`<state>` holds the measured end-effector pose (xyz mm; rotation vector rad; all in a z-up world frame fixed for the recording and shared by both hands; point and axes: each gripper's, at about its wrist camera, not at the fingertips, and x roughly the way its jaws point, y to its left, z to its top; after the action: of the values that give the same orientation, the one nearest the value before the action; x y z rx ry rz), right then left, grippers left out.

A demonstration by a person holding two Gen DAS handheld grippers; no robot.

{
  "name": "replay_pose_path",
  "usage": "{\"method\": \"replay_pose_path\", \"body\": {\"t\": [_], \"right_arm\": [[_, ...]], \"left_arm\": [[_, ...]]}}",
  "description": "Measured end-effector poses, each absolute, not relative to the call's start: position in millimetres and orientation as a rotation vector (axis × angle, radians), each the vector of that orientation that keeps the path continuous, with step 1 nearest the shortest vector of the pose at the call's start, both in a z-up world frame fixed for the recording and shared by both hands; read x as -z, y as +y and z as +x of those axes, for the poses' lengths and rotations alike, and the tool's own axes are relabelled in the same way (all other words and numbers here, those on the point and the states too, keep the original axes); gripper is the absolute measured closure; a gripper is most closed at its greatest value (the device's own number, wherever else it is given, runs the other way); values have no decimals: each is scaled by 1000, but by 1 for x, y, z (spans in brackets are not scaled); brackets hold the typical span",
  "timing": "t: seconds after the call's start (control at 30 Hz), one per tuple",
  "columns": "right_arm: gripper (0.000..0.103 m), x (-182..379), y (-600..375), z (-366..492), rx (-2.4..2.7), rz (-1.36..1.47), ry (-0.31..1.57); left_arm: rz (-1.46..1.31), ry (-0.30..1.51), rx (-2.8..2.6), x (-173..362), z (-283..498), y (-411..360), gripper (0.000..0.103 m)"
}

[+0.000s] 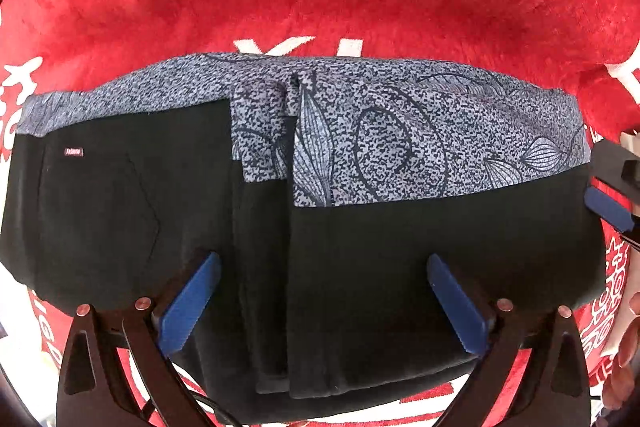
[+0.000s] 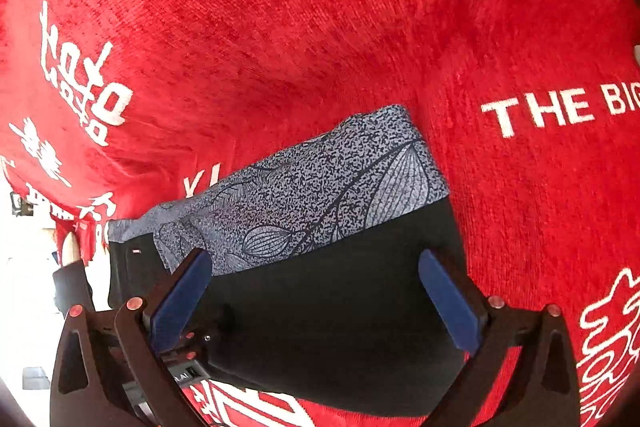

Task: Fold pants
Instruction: 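Open the left gripper and lift both grippers off the flattened pants, then grasp the pants edge with the left gripper and lift it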

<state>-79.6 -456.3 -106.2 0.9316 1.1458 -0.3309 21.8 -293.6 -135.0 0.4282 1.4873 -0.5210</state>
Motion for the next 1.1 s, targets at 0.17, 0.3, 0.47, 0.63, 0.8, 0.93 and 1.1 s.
{"method": "replay_pose_path", "body": {"t": [0.17,0.3,0.47,0.63,0.8,0.93,1.1], "right_arm": [[0,114,-458,-83,305,948,1134],[0,119,-462,-83,272,960,1146],[0,115,-460,-81,242,914,1173],[0,100,-456,-86,272,917,1133],[0,77,-446,-95,228,884,1100],[0,68,-434,-101,200,830,1115],[0,63,-405,-99,151,733,1157]], "left_arm": [[424,1504,535,133,21,-289,0],[430,1514,538,136,29,-289,0],[433,1511,523,142,26,-297,0],[452,1479,487,126,16,-304,0],[450,1418,462,95,6,-299,0],[415,1410,451,77,3,-287,0],[327,1389,441,59,10,-255,0]]}}
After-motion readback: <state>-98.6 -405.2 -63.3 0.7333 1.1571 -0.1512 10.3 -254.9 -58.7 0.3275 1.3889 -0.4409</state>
